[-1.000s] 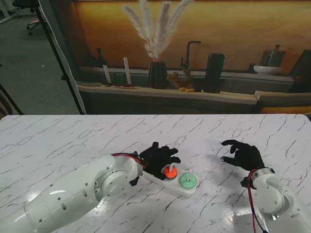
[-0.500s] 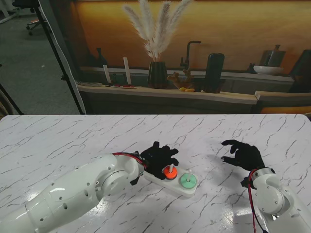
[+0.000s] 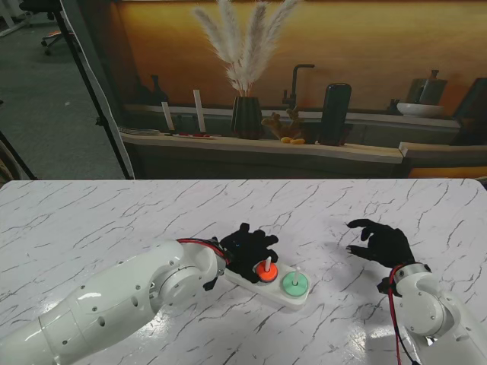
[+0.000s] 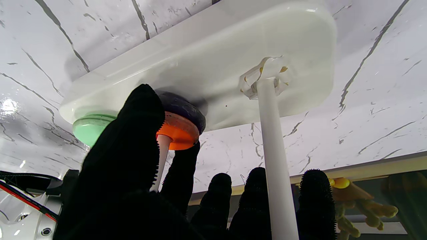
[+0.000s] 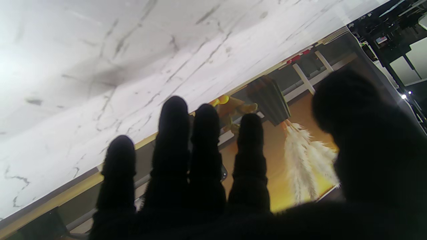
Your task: Move the three rings of the Hanoi Tower from the left rod to the right rod
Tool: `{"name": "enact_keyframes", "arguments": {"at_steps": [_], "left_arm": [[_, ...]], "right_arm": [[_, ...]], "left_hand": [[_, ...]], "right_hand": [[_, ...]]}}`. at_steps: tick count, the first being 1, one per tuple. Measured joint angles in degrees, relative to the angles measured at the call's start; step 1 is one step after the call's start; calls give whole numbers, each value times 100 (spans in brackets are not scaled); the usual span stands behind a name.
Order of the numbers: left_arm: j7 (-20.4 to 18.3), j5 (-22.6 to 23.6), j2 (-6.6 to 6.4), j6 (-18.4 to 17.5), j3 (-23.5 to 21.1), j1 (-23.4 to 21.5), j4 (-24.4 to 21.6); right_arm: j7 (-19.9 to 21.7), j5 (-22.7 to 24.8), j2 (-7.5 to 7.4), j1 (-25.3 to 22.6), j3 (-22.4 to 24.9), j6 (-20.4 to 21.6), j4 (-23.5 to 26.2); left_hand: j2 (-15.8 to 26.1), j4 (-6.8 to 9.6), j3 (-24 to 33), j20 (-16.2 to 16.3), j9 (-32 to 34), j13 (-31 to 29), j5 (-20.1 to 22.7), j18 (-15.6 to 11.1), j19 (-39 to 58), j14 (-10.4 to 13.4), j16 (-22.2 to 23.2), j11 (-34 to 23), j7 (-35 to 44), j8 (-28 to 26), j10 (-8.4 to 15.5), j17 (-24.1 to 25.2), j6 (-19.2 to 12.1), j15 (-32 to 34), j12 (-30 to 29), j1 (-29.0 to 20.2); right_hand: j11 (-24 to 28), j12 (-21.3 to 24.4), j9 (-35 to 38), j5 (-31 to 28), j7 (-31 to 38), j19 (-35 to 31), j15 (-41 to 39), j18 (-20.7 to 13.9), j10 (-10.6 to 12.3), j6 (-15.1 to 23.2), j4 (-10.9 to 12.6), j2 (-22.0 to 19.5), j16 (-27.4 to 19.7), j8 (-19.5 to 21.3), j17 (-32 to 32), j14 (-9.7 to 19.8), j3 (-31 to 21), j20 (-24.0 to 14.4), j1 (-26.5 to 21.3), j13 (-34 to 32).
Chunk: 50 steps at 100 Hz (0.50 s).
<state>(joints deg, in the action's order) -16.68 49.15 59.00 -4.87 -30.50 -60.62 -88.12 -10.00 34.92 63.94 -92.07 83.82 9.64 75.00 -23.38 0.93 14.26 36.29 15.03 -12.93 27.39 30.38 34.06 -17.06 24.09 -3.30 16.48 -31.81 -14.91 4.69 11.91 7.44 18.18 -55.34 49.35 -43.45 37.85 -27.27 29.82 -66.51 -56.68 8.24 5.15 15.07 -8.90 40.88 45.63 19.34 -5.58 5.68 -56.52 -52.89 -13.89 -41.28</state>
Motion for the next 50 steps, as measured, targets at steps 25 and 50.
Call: {"name": "enact_keyframes", "arguments": {"at_steps": [25, 50], "left_arm": [[43, -187, 18, 45, -29, -40, 41], [214, -149, 57, 48, -120, -154, 75]], "right_arm": [[7, -1, 0, -3, -2, -8, 2], [7, -4, 0, -3, -1, -9, 2]], "left_hand": [[333, 0, -615, 0, 120, -4, 35, -3, 49, 0, 18, -29, 143, -62, 27, 0, 7, 53, 12, -126], [392, -3, -978, 0, 363, -135, 87, -4, 55, 0, 73, -91, 406, -286, 42, -3, 9, 135, 12, -345]], "right_hand": [[0, 0, 0, 0, 0, 0, 0, 0, 0, 0, 0, 0, 0, 0, 0, 0, 0, 0, 0, 0], [0, 0, 0, 0, 0, 0, 0, 0, 0, 0, 0, 0, 0, 0, -1, 0, 0, 0, 0, 0]]}}
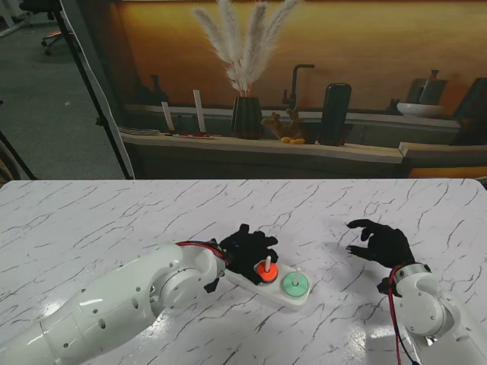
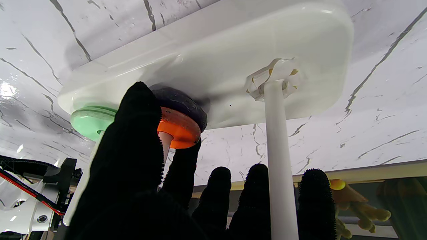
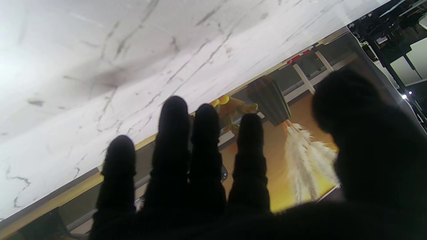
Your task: Move the three rings of the Hanoi Tower from the left rod to the right rod
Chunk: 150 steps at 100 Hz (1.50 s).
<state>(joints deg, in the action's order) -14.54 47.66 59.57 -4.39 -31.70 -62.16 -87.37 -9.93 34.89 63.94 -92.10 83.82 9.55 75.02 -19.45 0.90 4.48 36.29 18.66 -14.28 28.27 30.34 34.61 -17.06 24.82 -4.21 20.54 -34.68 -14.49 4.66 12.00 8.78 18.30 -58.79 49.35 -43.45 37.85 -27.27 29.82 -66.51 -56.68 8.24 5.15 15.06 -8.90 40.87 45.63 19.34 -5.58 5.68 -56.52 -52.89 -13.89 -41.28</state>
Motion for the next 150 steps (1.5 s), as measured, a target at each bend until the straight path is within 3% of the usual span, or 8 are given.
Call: {"name": "enact_keyframes", "arguments": {"at_steps": [92, 150], "left_arm": [[-205, -165, 17, 91, -707, -419, -490], [-766, -472, -33, 128, -1214, -558, -988]], "right_arm": [[18, -24, 0, 10, -33, 0, -9], [34, -57, 0, 29, -48, 1, -26]], "left_hand": [[-21, -9, -243, 0, 248, -154, 64, 0, 63, 0, 13, -120, 366, -77, 59, -55, 1, 6, 55, -245], [-22, -12, -315, 0, 303, -160, 74, 0, 69, 0, 13, -154, 455, -78, 60, -67, 1, 6, 56, -258]], "right_hand": [[0, 0, 0, 0, 0, 0, -1, 0, 0, -6, 0, 0, 0, 0, 0, 0, 0, 0, 0, 0], [0, 0, 0, 0, 0, 0, -1, 0, 0, -8, 0, 0, 0, 0, 0, 0, 0, 0, 0, 0]]}}
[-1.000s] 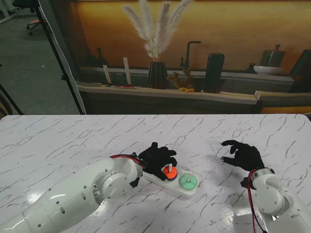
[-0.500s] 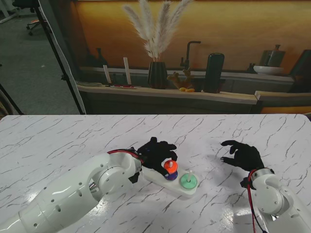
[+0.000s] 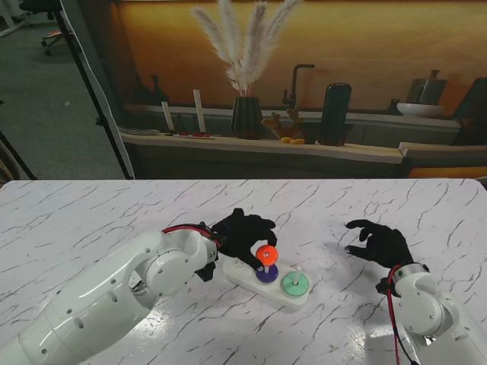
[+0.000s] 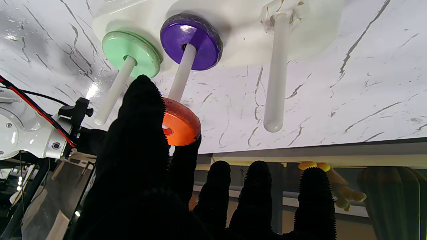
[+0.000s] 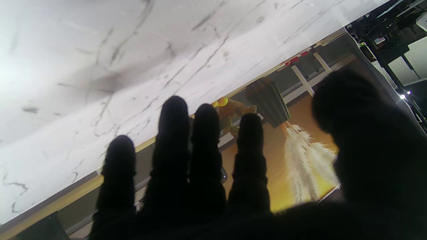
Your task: Move the three rings of the Hanoi Tower from the left rod to the right rod
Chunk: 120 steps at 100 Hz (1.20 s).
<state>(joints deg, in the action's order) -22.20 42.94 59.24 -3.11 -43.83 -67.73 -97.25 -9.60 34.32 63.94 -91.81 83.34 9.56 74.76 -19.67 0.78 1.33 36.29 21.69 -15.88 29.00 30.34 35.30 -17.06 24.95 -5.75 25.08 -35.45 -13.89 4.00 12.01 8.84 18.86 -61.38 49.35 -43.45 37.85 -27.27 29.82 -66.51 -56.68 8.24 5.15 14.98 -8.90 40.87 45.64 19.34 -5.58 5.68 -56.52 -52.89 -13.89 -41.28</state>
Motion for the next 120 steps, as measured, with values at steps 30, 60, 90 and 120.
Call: {"name": "enact_keyframes", "arguments": {"at_steps": [30, 60, 90, 120], "left_arm": [[-169, -84, -19, 62, -178, 8, -121], [-310, -20, -29, 117, -429, -20, -201], [-500, 256, -67, 128, -882, -246, -327], [-588, 271, -130, 186, -975, -385, -340]], "right_arm": [[-2, -15, 0, 13, -21, 1, -15], [0, -27, 2, 18, -38, -3, -21], [-10, -27, 5, 25, -34, -6, -25], [-14, -27, 6, 57, -59, -5, -48]], "left_hand": [[0, -2, -2, 0, 4, 0, 0, 0, 51, 0, 0, 0, 1, 0, 0, -1, 0, 0, 0, -42], [-1, -109, -13, 0, 5, 0, 50, 0, 51, -1, 0, 0, 1, 1, 0, -1, 0, 0, 0, -42], [-1, -110, -13, 0, 5, -1, 54, 0, 51, -1, 0, 0, 1, 1, 0, -1, 0, 1, 0, -42], [-1, -110, -13, 0, 5, -1, 56, 0, 52, -2, 0, 0, 1, 1, 1, -2, 0, 1, 0, -42]], "right_hand": [[0, 0, 0, 0, 0, 0, 0, 0, 0, 0, 0, 0, 0, 0, 0, 0, 0, 0, 0, 0], [0, 0, 0, 0, 0, 0, 0, 0, 0, -1, 0, 0, 0, 0, 0, 0, 0, 0, 0, 0], [0, 0, 0, 0, 0, 0, 0, 0, 0, -1, 0, 0, 0, 0, 0, 0, 0, 0, 0, 0], [0, 0, 0, 0, 0, 0, 0, 0, 0, -1, 0, -1, 0, 0, 0, 0, 0, 0, 0, 0]]}}
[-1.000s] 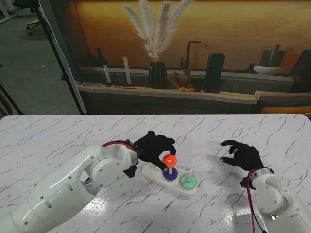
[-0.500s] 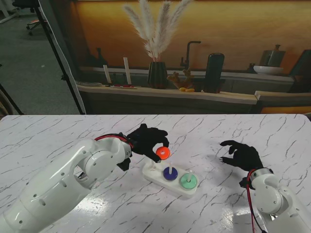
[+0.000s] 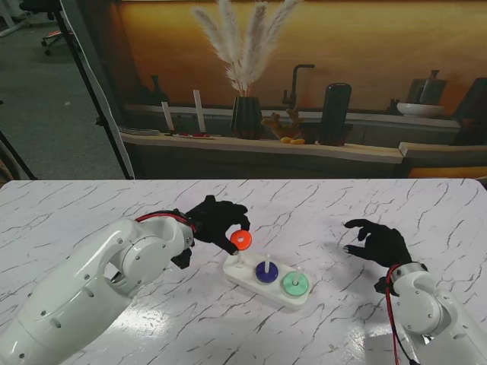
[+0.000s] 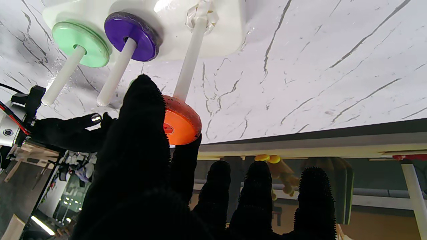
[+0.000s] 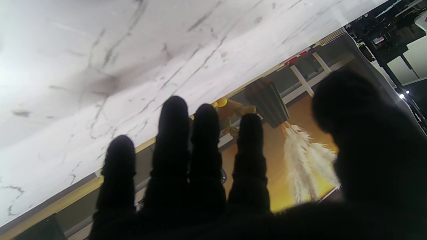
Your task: Move the three rings of the Hanoi Tower from the left rod to the right rod
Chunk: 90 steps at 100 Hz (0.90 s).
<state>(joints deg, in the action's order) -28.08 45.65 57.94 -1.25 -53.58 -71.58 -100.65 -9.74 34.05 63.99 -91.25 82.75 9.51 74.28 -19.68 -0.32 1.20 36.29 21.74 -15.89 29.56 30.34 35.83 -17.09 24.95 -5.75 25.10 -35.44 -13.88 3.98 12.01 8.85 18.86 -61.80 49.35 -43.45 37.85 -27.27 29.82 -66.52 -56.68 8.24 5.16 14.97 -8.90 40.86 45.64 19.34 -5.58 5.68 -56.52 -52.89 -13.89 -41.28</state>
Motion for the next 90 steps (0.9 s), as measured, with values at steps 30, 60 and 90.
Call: {"name": "enact_keyframes", "arguments": {"at_steps": [30, 60, 90], "left_arm": [[8, -96, -4, 68, 123, 37, 83], [-6, -35, -4, 88, 40, -19, 63], [-3, -24, -4, 121, -22, -63, 52]], "right_arm": [[5, 1, 0, 1, 3, 2, 0], [10, -1, 0, 0, -6, 0, 0], [19, -3, 0, 2, -12, 0, -4]], "left_hand": [[0, 0, 0, 0, 0, 0, 0, 0, 0, 0, 0, 0, 0, 0, 0, 0, 0, 0, 0, 0], [0, 0, 0, 0, 0, 0, 1, 0, 0, -1, 0, 0, 0, 0, 0, 0, 0, 0, 0, -1], [0, 0, -11, 0, 0, 0, 56, 0, 0, -3, 0, 0, 0, 0, 0, 0, 0, 0, 0, -1]], "right_hand": [[0, 0, 0, 0, 0, 0, 0, 0, 0, 0, 0, 0, 0, 0, 0, 0, 0, 0, 0, 0], [0, 0, 0, 0, 0, 0, 0, 0, 0, 0, 0, 0, 0, 0, 0, 0, 0, 0, 0, 0], [0, 0, 0, 0, 0, 0, 0, 0, 0, 0, 0, 0, 0, 0, 0, 0, 0, 0, 0, 0]]}}
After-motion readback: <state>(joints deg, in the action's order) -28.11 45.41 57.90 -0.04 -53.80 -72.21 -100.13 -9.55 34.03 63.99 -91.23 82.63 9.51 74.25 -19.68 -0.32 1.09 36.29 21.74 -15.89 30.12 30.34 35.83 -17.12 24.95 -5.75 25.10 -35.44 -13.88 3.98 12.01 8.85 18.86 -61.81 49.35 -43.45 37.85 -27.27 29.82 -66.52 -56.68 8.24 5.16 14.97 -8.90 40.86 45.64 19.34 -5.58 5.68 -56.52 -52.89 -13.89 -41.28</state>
